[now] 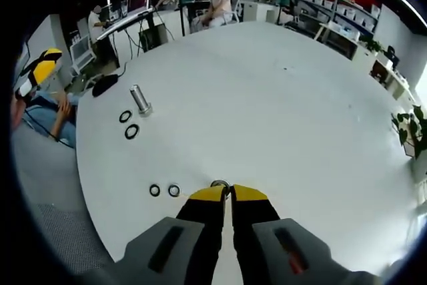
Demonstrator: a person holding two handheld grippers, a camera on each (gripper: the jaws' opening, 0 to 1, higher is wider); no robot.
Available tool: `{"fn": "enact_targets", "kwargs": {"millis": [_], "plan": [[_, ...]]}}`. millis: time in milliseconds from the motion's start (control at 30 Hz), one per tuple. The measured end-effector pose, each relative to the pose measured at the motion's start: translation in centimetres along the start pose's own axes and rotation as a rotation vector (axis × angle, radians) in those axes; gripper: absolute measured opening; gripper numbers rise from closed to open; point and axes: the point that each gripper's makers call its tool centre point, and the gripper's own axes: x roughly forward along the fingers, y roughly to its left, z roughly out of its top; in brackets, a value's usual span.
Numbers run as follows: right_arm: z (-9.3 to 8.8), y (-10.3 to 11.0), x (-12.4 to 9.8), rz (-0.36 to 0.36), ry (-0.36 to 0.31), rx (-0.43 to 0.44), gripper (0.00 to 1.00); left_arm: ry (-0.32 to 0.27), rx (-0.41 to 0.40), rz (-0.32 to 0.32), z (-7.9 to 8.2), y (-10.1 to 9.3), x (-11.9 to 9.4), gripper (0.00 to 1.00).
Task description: Place the washer onto the threaded stud by aligning its center hole with the stud, sliding it down to the base, and recovering from edge contact or off-axis alignment until the washer reaches the visible bottom stop.
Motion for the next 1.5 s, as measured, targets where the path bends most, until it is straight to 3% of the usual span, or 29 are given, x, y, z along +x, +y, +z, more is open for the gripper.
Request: {"fn": "enact_targets", "kwargs": {"millis": [967, 1500], "plan": [[0.4, -0.1, -0.3, -0.011, -0.012, 0.023, 0.09, 0.003, 0.000, -0.004, -0.1, -0.1, 0.0, 0.11], [1.2, 0.5, -1.2, -0.011, -0.050, 0.049, 0.09, -0.006, -0.005, -0.003, 0.1, 0.0, -0.1, 0.11]]}}
